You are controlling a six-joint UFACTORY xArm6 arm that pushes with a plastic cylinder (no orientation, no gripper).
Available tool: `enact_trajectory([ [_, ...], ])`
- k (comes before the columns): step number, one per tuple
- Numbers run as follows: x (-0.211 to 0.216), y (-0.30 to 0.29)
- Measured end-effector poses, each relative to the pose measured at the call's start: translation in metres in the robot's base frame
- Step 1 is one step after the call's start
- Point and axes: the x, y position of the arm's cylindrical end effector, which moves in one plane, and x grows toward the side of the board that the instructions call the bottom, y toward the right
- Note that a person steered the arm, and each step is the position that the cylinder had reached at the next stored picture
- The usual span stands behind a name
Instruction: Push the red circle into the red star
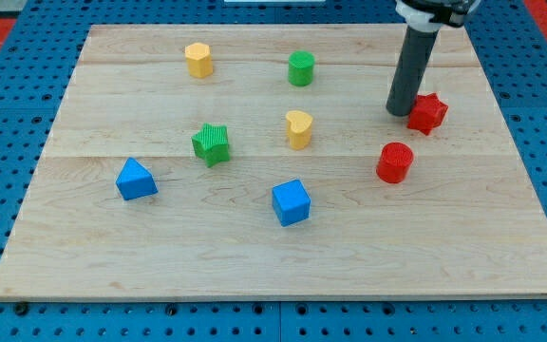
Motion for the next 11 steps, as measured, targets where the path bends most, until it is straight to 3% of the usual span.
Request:
enact_trajectory([
  [1, 0.021, -0.063],
  [2, 0.077, -0.045],
  [3, 0.099, -0.016],
  [4, 0.089, 0.042],
  [5, 0.082, 0.059],
  [6, 0.117, 0.083],
  [7, 0.114, 0.105],
  [8, 0.076, 0.112],
  [10, 0.042, 0.068],
  [11, 0.057, 0.006],
])
